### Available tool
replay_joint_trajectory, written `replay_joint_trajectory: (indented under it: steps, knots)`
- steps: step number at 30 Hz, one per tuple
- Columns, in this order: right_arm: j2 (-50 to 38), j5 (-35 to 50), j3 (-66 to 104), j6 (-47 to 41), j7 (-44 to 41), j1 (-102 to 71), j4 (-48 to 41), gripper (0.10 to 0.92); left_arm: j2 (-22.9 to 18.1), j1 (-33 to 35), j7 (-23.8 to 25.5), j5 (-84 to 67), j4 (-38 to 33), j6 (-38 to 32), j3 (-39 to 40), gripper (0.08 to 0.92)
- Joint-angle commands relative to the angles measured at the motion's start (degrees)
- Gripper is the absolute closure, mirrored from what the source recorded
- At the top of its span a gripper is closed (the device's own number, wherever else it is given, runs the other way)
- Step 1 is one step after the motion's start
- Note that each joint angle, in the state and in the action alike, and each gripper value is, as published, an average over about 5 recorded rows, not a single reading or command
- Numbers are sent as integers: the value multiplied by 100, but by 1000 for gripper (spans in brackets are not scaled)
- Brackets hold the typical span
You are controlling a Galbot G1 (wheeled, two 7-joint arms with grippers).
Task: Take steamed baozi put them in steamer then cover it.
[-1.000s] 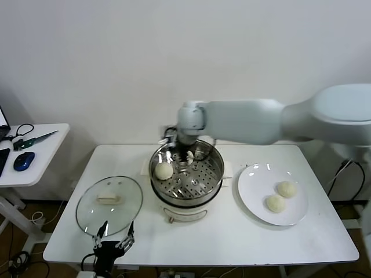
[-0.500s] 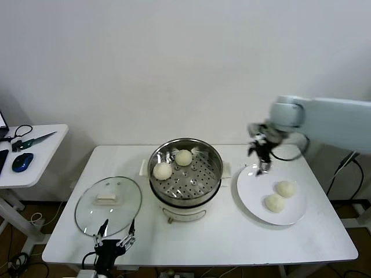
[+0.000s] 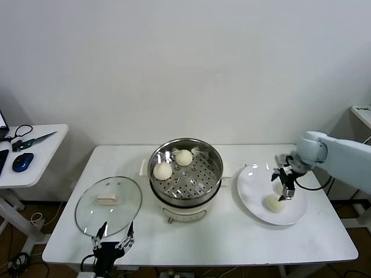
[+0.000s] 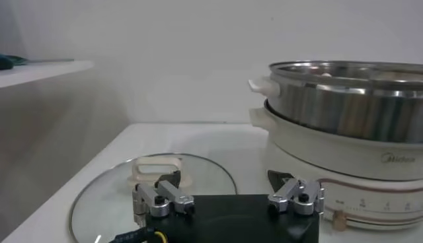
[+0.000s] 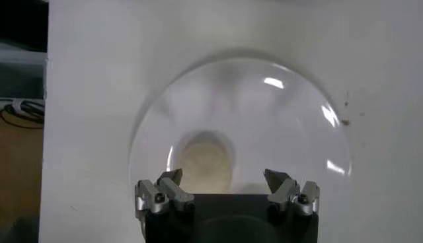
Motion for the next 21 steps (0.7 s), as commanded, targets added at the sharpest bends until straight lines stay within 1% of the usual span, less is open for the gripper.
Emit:
replay_joint_trajectory:
  steps: [1,12,15,18,21]
  knots:
    - [-91,-630,1051,114,-37,-1294,-526,203,-10,8,-2,24,26,9,5,177]
    - [100,-579,1144,-8,93,-1400,-560,206,-11,34,-10,22,50,-16,-1,177]
    - [109,-581,1147,-44,129,-1408,-522,241,-11,40,-12,25,43,-22,8,177]
    - [102,-607,1125,-46,148,-1341,-497,299,-8,46,-13,32,37,-24,12,177]
    - [57,-609,1026,-29,105,-1179,-417,329,-8,51,-13,42,17,-24,15,177]
